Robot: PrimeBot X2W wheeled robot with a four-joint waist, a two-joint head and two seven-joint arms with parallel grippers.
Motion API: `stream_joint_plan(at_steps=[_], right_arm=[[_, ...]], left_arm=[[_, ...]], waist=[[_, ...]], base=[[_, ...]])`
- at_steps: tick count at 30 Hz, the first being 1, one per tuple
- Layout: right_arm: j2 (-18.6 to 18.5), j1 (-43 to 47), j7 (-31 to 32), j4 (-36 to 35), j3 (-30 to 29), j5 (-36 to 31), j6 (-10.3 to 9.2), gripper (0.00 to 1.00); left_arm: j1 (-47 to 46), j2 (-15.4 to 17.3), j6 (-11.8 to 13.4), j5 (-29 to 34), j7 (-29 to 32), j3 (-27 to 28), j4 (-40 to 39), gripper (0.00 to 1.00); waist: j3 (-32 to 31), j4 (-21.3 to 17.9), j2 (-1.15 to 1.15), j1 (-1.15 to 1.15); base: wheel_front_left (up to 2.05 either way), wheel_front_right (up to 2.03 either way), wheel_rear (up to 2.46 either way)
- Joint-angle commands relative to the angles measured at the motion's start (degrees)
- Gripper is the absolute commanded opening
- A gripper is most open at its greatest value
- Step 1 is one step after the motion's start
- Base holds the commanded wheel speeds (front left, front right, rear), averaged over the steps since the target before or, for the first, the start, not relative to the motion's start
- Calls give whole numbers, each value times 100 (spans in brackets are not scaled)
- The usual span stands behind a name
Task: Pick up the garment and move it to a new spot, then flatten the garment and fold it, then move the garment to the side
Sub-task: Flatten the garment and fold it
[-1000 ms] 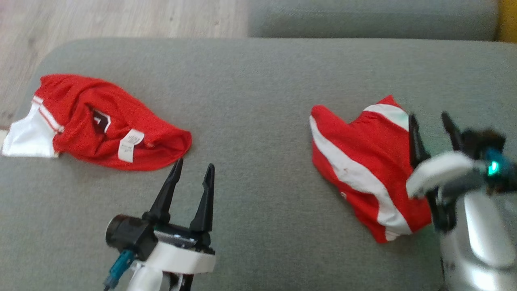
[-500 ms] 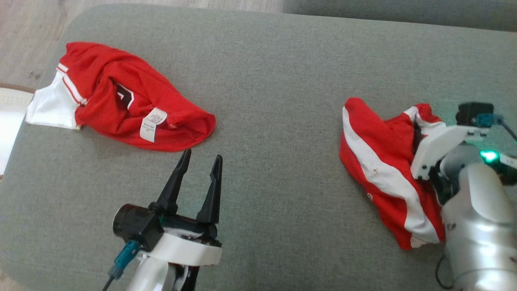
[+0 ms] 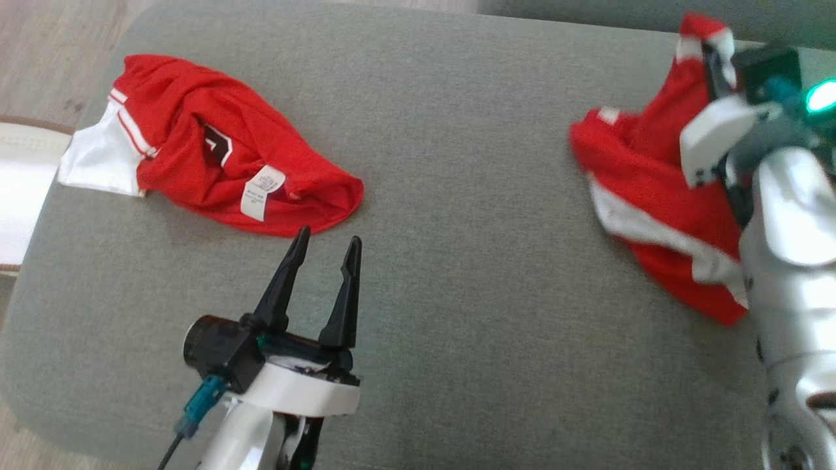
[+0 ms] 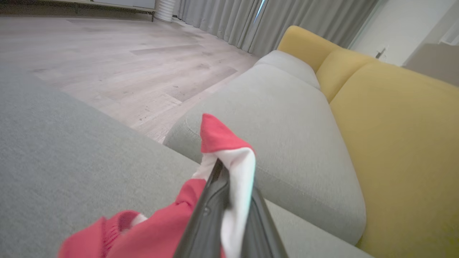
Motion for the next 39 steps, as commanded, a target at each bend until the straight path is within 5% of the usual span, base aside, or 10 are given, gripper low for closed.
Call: stream_joint_plan(at_steps=[1, 3, 5, 11, 18, 23, 25, 31, 39], right_arm=[[24, -348, -127, -104, 168, -51, -4, 0], [-80, -535, -213, 106, 320, -195, -4, 0], [-174, -673, -233, 314, 309, -349, -4, 100], [4, -780, -488, 641, -52, -471, -4, 100], [567, -159, -1094, 81, -457, -133, -4, 100], [609, 588, -1167, -486, 33, 765, -4, 100], [611, 1364, -1175, -1231, 549, 1483, -4, 100], [612, 2731, -1177, -2264, 1004, 2241, -4, 100], [613, 3537, -1178, -2773, 1102, 2429, -4, 100]], left_arm=[[-173, 3, 9, -34, -28, 200, -163, 100], [-164, 3, 9, -29, -28, 213, -154, 100], [-161, 3, 9, -25, -28, 219, -151, 100], [-162, 3, 9, -28, -28, 306, -173, 100], [-116, 3, 9, 45, -28, 508, -205, 100], [-67, 3, 9, 85, -28, 570, -232, 100], [12, 3, 9, 109, -28, 617, -248, 100], [160, 3, 9, 135, -28, 658, -255, 100], [238, 3, 9, 166, -28, 575, -269, 100]], waist=[[28, 50, 0, 0], [48, 83, 0, 0], [71, 100, 0, 0], [92, 4, 0, 0], [-115, -449, 0, 0], [-274, -642, 0, 0], [-397, -779, 0, 0], [-579, -938, 0, 0], [-646, -931, 0, 0]], base=[[0, 0, 0], [0, 0, 0], [0, 0, 0], [0, 0, 0], [0, 0, 0], [0, 0, 0], [0, 0, 0], [0, 0, 0], [0, 0, 0]])
